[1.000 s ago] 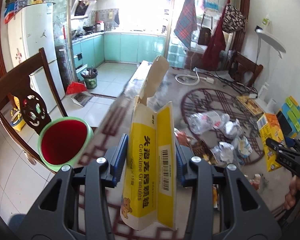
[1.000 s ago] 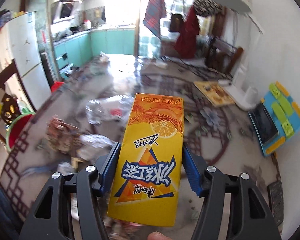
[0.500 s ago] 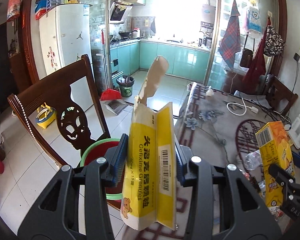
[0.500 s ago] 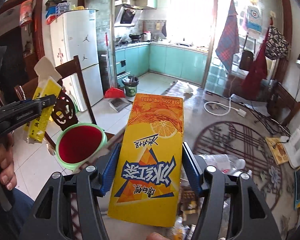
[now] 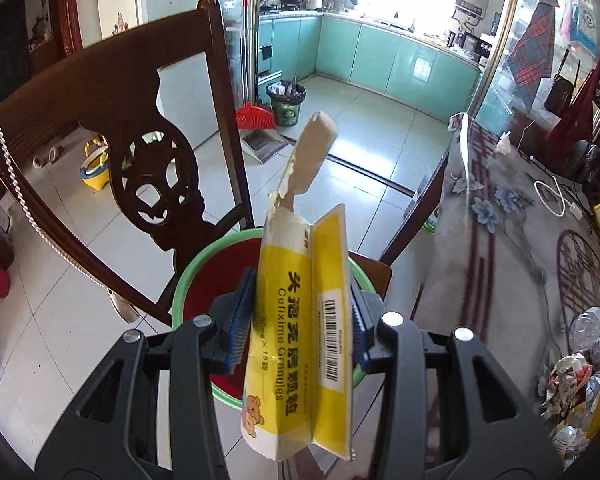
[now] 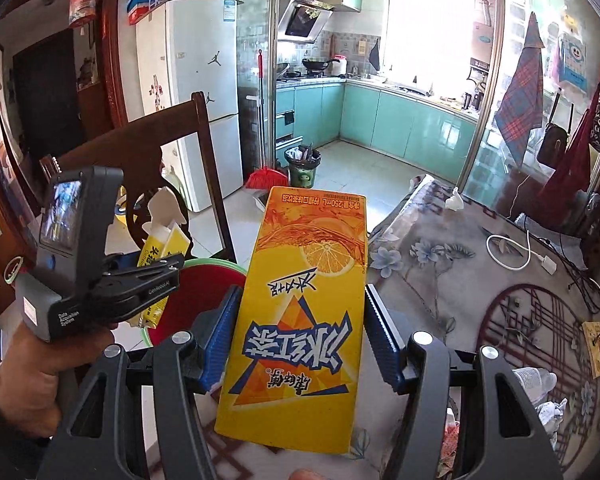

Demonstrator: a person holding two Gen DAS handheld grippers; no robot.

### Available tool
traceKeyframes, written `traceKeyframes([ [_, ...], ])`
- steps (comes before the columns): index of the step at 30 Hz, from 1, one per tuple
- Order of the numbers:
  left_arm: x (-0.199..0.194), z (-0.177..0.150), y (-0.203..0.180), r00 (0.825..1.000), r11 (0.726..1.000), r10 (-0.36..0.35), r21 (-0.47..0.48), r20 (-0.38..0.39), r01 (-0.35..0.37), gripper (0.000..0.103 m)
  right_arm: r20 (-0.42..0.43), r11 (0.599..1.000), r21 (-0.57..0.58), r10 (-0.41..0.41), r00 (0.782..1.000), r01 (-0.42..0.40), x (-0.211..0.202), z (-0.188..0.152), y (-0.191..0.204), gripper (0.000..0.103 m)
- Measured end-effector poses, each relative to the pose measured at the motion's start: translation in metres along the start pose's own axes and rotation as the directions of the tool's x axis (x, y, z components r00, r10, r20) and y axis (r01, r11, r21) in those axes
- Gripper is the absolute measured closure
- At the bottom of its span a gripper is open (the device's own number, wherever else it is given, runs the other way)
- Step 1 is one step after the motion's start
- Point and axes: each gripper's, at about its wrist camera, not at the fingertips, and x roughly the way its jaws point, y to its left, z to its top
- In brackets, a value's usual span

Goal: Collect trash
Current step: 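Carry the yellow box and orange carton with both tools to the red bucket, then open the left tool over the bucket while the right tool releases the carton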

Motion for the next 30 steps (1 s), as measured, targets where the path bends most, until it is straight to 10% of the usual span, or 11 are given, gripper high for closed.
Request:
traceKeyframes([
  [9,0.042,-0.005,0.017,0.994,0.999,-0.033,-0.036,-0.100,0.029,0.042,-0.043,1.000,-0.017,0.011,0.999,-0.012,0.036,0.002,0.008,0.044],
  [12,0.033,-0.002,0.025,0.998,0.998,-0.009,-0.061,-0.062,0.005,0.020,-0.056,1.000,-0.023,0.018,0.998,-0.019,0.045,0.002,0.015,0.044],
  [19,-0.007,0.010,0.060,0.995,0.985,0.073,-0.158,0.062,-0.063,0.017,-0.075,0.996,-0.053,0.061,0.995,-0.065,0.066,0.004,0.039,0.044],
  [30,-0.066,0.021,0.092,0.932,0.949,0.257,-0.251,0.254,-0.193,0.012,-0.164,0.982,-0.118,0.127,0.978,-0.147,0.128,0.003,0.100,0.044],
])
